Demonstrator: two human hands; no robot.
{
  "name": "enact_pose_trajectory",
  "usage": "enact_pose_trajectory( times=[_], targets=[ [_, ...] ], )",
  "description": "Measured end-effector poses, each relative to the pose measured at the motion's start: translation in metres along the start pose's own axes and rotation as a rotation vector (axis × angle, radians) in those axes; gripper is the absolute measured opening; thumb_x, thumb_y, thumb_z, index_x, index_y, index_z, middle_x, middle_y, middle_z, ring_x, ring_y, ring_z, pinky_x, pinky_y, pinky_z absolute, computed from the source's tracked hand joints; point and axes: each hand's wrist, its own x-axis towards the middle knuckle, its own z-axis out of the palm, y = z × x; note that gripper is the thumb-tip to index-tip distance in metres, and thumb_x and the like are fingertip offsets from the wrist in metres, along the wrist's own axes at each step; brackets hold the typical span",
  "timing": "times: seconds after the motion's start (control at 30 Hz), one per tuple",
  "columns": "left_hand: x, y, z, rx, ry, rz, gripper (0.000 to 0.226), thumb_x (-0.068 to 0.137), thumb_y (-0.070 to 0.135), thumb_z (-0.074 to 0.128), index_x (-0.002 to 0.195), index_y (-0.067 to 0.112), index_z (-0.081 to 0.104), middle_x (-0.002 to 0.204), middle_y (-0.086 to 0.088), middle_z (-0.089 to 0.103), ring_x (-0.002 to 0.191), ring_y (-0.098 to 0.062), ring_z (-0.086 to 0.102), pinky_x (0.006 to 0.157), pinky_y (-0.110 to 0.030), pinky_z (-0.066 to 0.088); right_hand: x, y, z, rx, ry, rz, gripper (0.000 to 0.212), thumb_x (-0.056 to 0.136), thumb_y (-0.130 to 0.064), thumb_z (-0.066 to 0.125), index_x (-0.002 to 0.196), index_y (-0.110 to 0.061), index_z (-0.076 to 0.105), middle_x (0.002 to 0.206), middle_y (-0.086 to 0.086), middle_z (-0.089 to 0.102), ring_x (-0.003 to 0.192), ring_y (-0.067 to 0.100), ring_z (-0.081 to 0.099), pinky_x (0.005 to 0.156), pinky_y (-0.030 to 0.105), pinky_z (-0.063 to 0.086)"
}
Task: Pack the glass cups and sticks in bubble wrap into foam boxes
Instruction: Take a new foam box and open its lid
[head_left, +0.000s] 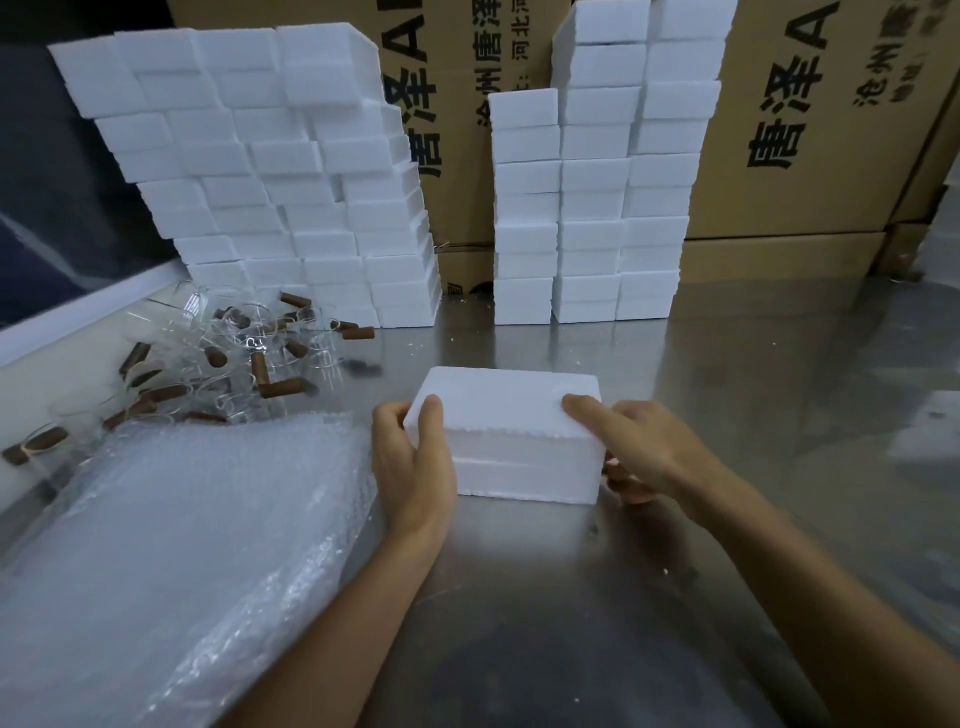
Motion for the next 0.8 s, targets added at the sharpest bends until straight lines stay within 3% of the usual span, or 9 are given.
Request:
enact_pose_trajectory(
  times=[0.1,0.3,0.43,0.5,0.57,0.63,0.67,0.73,0.8],
  targets=[
    [-0.006,0.0,-0.007,0.028,-0.05,0.03,0.013,0.097,0.036,0.053,0.097,0.023,0.049,0.101,-0.002,0.06,0.09,-0.017,0.057,0.067,-0.028,0.041,-0.006,0.003,0.005,0.009,0.134,-0.085,0.058,0.087,-0.064,0.056,0.059,-0.014,0.052,0.06,0.004,0.059,0.059,0.024,0.056,0.067,0.039,0.053],
    [-0.016,-0.002,-0.021,0.008,-0.079,0.027,0.01,0.099,0.034,0.051,0.089,0.032,0.053,0.094,0.005,0.061,0.085,-0.011,0.057,0.065,-0.018,0.04,-0.019,0.009,0.016,0.256,0.355,-0.187,0.038,0.092,-0.049,0.062,0.077,-0.014,0.059,0.079,-0.003,0.063,0.071,0.009,0.058,0.049,0.018,0.044],
    [-0.014,0.0,-0.026,-0.108,-0.157,-0.013,0.031,0.094,0.045,0.05,0.112,0.025,0.064,0.108,0.0,0.066,0.101,-0.018,0.062,0.085,-0.032,0.05,-0.018,0.018,0.019,0.3,0.264,-0.219,0.033,0.095,-0.055,0.054,0.098,-0.024,0.066,0.098,-0.01,0.067,0.09,0.009,0.064,0.072,0.026,0.048],
    [-0.01,-0.001,-0.03,-0.227,-0.244,-0.094,0.031,0.095,0.045,0.049,0.102,0.024,0.07,0.084,0.009,0.069,0.079,-0.008,0.066,0.068,-0.021,0.053,-0.014,0.021,0.017,0.306,0.221,-0.231,0.035,0.097,-0.053,0.049,0.106,-0.025,0.067,0.097,-0.015,0.064,0.096,0.009,0.061,0.083,0.028,0.046],
    [-0.007,-0.002,-0.034,-0.241,-0.298,-0.186,0.04,0.096,0.046,0.049,0.07,0.017,0.06,0.057,0.009,0.057,0.055,-0.008,0.059,0.048,-0.015,0.046,-0.012,0.021,0.014,0.304,0.157,-0.232,0.033,0.098,-0.052,0.048,0.111,-0.028,0.067,0.094,-0.022,0.061,0.098,0.007,0.058,0.087,0.026,0.043],
    [-0.004,0.001,-0.036,-0.181,-0.303,-0.226,0.048,0.096,0.046,0.051,0.063,0.01,0.052,0.051,0.006,0.057,0.05,-0.015,0.059,0.045,-0.015,0.045,-0.01,0.022,0.014,0.28,0.084,-0.244,0.037,0.098,-0.054,0.047,0.12,-0.032,0.066,0.108,-0.024,0.066,0.107,0.003,0.059,0.095,0.028,0.044],
    [-0.002,0.002,-0.035,-0.154,-0.303,-0.225,0.047,0.097,0.043,0.052,0.069,0.005,0.058,0.058,0.0,0.067,0.057,-0.017,0.067,0.05,-0.018,0.052,-0.01,0.022,0.014,0.254,0.058,-0.249,0.04,0.098,-0.056,0.046,0.126,-0.033,0.064,0.119,-0.022,0.065,0.113,0.004,0.059,0.1,0.031,0.044],
    [-0.001,0.005,-0.034,-0.069,-0.302,-0.218,0.047,0.098,0.041,0.052,0.107,-0.004,0.062,0.092,-0.008,0.07,0.086,-0.027,0.068,0.084,-0.035,0.058,-0.008,0.022,0.014,0.209,0.027,-0.246,0.043,0.097,-0.058,0.045,0.128,-0.035,0.062,0.125,-0.019,0.065,0.116,0.006,0.059,0.102,0.034,0.045],
    [-0.001,0.004,-0.033,0.017,-0.295,-0.192,0.034,0.097,0.044,0.052,0.104,0.021,0.075,0.098,-0.001,0.075,0.096,-0.026,0.068,0.096,-0.043,0.052,-0.006,0.023,0.014,0.164,0.044,-0.227,0.031,0.098,-0.057,0.045,0.108,-0.04,0.07,0.105,-0.026,0.069,0.1,0.004,0.062,0.088,0.029,0.048]
  ],
)
